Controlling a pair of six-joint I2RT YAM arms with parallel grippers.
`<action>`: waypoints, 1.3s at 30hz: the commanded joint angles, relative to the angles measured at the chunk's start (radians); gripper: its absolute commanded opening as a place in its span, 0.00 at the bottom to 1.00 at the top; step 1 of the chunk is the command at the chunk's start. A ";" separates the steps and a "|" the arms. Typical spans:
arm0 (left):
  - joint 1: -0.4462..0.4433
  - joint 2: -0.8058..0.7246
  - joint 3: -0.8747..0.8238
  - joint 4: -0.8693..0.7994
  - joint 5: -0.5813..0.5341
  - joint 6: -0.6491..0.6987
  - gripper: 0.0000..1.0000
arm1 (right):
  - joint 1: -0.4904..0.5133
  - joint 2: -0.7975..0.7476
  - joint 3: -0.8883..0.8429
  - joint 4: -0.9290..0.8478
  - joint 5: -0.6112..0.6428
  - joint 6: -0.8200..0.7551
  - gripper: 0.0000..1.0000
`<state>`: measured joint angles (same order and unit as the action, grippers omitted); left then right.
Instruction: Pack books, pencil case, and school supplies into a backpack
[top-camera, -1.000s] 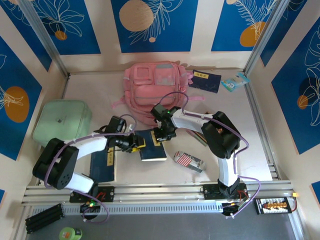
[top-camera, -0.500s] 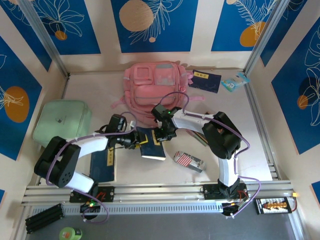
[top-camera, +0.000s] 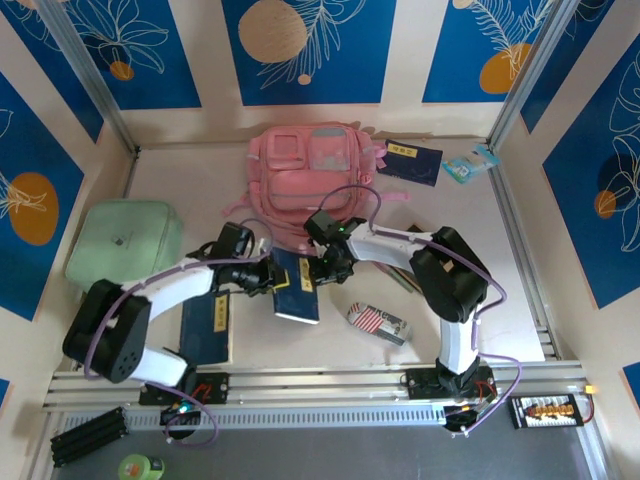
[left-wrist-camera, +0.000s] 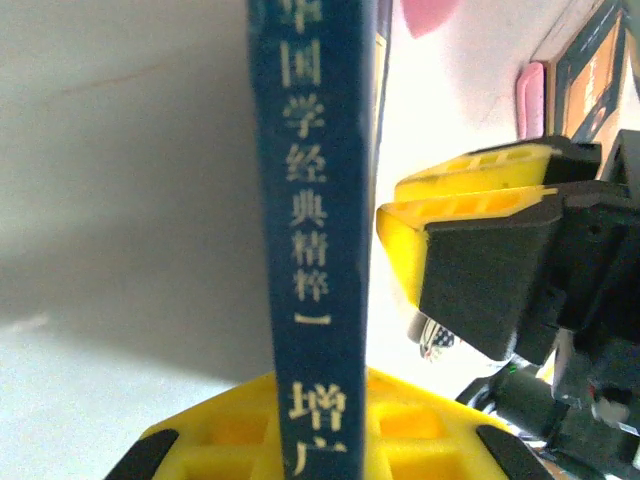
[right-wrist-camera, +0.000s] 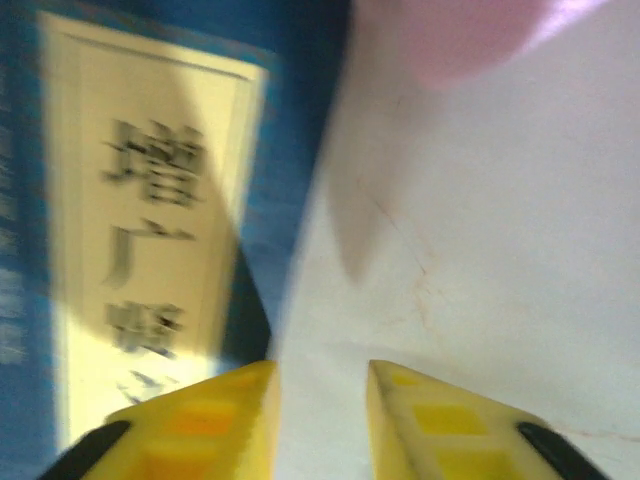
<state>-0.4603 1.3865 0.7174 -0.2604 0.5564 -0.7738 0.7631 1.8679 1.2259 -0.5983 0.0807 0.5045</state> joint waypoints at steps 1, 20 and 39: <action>0.010 -0.102 0.132 -0.350 -0.150 0.191 0.00 | -0.028 -0.124 -0.031 0.075 -0.006 -0.007 0.42; 0.038 0.028 0.411 0.321 -0.185 -0.129 0.00 | -0.345 -0.432 -0.318 0.767 -0.396 0.529 0.83; 0.025 0.192 0.365 0.801 -0.216 -0.568 0.00 | -0.324 -0.214 -0.316 1.361 -0.469 0.985 0.92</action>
<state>-0.4320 1.5658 1.0859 0.3981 0.3202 -1.2476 0.4263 1.6180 0.8581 0.6231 -0.3599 1.4048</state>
